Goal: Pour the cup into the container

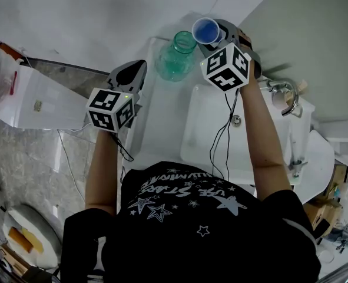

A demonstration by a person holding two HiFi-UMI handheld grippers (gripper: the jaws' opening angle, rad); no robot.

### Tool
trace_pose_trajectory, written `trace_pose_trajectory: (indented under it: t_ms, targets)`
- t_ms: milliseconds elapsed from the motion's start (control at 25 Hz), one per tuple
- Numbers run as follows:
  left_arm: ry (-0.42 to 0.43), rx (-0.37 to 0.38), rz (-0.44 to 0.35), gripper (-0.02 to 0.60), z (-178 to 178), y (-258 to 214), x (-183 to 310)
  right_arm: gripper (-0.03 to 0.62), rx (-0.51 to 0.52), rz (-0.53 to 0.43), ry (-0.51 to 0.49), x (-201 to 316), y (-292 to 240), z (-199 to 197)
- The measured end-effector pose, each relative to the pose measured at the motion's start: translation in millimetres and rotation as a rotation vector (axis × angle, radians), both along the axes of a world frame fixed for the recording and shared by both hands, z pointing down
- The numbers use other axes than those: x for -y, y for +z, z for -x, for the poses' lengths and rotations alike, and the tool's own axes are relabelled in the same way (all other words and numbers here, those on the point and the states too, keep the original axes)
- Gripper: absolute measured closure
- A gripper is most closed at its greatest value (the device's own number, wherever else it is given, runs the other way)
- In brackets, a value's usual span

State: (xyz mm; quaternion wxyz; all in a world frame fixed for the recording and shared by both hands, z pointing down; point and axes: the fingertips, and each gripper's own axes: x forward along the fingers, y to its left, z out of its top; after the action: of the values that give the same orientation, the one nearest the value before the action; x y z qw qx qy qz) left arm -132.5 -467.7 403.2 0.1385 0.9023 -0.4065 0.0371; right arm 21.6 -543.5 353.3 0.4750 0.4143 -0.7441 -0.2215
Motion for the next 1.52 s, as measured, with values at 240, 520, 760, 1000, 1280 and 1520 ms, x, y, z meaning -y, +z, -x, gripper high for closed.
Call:
trace_pose_trajectory:
  t_ms: [240,520,760,1000,1280,1520]
  targets:
    - [0.013,-0.002,0.004,0.571,-5.1,2.5,-5.3,0.314,0.161,0.028,0.061,-8.3,-1.3,-11.2]
    - [0.027,0.004,0.012,0.571,-10.1,4.4,-15.7,0.313,0.450,0.075,0.135,-27.1,12.3,-22.4]
    - [0.024,0.008,0.014,0.571,-3.2,4.9,-28.8,0.313,0.634,0.065,0.137,-51.7,19.2,-22.7]
    - [0.017,0.013,0.021,0.571,1.3,10.0,-45.1,0.313,0.758,0.088,0.093,-84.5,33.8,-8.5]
    - [0.012,0.024,0.039,0.571,7.5,20.2,-62.8,0.313,0.790,0.162,0.039,-118.6,73.2,21.8]
    - [-0.019,0.038,0.071,0.571,18.3,40.2,-77.1,0.310,0.828,0.242,-0.028,-139.2,105.2,56.3]
